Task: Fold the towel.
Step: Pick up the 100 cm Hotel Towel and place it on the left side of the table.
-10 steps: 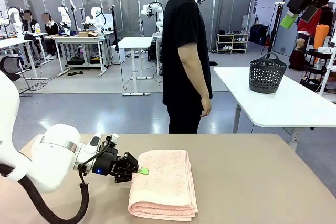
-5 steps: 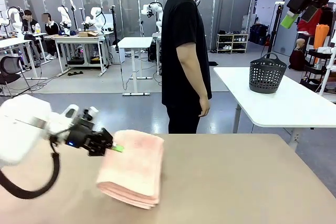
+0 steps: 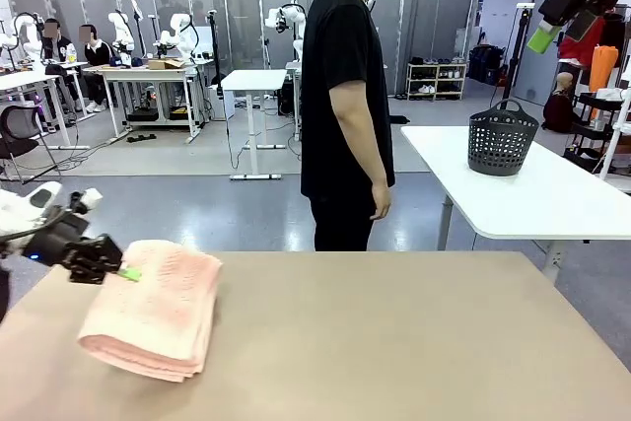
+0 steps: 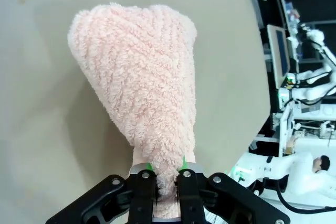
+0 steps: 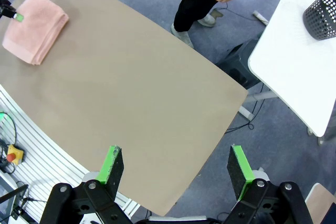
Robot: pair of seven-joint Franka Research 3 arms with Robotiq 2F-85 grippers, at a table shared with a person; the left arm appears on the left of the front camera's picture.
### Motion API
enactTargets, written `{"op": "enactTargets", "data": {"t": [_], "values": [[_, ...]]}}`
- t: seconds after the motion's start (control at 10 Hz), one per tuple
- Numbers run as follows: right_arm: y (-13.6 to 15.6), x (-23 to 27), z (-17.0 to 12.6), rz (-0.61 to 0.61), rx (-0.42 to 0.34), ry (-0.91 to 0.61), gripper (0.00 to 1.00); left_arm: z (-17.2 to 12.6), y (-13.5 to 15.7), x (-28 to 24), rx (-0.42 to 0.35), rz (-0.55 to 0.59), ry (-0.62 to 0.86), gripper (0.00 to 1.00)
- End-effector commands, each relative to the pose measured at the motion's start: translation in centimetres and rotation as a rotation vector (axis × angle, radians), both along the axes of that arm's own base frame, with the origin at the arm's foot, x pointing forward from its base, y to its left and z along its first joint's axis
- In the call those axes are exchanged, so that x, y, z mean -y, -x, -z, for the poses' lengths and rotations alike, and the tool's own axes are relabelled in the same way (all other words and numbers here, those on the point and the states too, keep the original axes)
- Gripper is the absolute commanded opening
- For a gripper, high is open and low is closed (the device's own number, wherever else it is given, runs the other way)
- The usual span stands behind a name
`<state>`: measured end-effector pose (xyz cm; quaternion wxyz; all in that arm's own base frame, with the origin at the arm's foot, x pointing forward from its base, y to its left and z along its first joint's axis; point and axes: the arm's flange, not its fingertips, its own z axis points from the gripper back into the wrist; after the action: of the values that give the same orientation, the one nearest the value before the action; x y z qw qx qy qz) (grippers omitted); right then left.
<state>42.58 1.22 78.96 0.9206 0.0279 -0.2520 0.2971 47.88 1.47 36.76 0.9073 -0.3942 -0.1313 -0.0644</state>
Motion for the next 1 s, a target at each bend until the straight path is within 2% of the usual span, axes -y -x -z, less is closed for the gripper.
{"op": "enactTargets", "data": {"t": [0.0,0.4,0.7,0.8,0.9], "values": [[0.1,0.0,0.0,0.003,-0.002,0.000,1.00,0.1,0.0,-3.4,-0.015,0.000,-0.014,0.13],[0.1,0.0,0.0,0.003,-0.002,0.000,1.00,1.9,1.1,-11.1,-0.020,0.013,-0.122,0.13],[0.1,0.0,0.0,0.003,-0.002,0.000,1.00,3.8,0.4,-12.4,-0.028,0.013,-0.167,0.13],[0.1,0.0,0.0,0.003,-0.002,0.000,1.00,4.2,0.2,-12.4,-0.026,-0.008,-0.198,0.45],[0.1,0.0,0.0,0.003,-0.002,0.000,1.00,4.1,0.4,-12.3,-0.028,-0.018,-0.218,0.48]]}}
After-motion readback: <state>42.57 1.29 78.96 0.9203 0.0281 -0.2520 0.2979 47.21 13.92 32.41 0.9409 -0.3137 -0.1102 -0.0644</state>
